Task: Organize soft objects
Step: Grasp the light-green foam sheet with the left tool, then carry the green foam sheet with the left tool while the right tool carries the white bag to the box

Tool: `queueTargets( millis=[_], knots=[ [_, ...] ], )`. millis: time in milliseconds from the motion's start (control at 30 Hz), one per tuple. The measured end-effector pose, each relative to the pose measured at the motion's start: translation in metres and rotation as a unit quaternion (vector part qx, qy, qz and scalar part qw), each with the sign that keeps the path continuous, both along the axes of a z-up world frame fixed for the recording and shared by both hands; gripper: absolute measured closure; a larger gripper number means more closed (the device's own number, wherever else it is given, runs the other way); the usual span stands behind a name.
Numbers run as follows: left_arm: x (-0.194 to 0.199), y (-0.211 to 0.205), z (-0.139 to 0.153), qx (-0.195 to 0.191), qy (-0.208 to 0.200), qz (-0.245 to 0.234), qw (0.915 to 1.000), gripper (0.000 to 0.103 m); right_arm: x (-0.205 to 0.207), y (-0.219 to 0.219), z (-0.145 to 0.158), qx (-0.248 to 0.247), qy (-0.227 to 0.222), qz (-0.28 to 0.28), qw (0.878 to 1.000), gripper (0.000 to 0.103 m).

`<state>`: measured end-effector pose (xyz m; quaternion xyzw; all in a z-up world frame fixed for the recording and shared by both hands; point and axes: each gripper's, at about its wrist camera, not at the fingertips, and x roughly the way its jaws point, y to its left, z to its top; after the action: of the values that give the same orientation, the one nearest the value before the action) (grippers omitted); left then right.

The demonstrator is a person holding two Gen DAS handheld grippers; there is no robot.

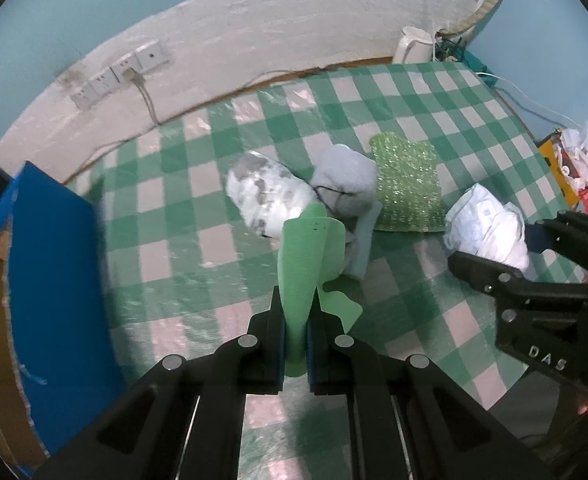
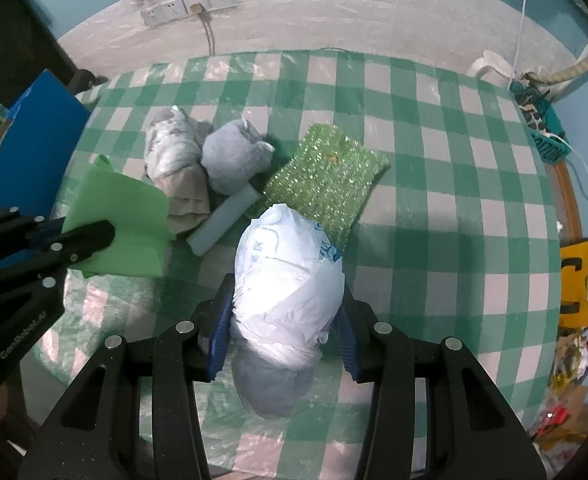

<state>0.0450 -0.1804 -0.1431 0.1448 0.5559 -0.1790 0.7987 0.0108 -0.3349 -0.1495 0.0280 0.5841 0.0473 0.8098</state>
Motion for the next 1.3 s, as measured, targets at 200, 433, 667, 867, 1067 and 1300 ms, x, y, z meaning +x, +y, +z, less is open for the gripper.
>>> queueTargets(
  millis=[200,433,667,867,1067,1300],
  knots=[
    [-0.004,0.015,0.013,0.011,-0.018,0.009,0.9997,0.095,-0.002,0.007,0.015,-0.001,-0.015,0.012,1.0,0.058],
    [-0.01,0.016,0.022,0.02,-0.04,0.009,0.999,0.095,-0.004,0.015,0.031,-0.004,-0.031,0.021,0.999,0.058],
    [-0.019,0.025,0.038,0.028,-0.06,0.01,0.9977,0.095,-0.006,0.026,0.046,-0.006,-0.045,0.032,0.998,0.058],
    [-0.022,0.039,0.052,0.029,-0.076,0.023,0.9964,0.095,-0.008,0.037,0.061,-0.005,-0.058,0.044,0.997,0.058],
    [-0.027,0.053,0.066,0.034,-0.092,0.034,0.9946,0.095,-0.009,0.057,0.076,0.007,-0.07,0.064,0.995,0.058],
    [-0.03,0.075,0.083,0.033,-0.111,0.051,0.9919,0.095,-0.006,0.085,0.094,0.007,-0.086,0.09,0.992,0.058]
  ],
)
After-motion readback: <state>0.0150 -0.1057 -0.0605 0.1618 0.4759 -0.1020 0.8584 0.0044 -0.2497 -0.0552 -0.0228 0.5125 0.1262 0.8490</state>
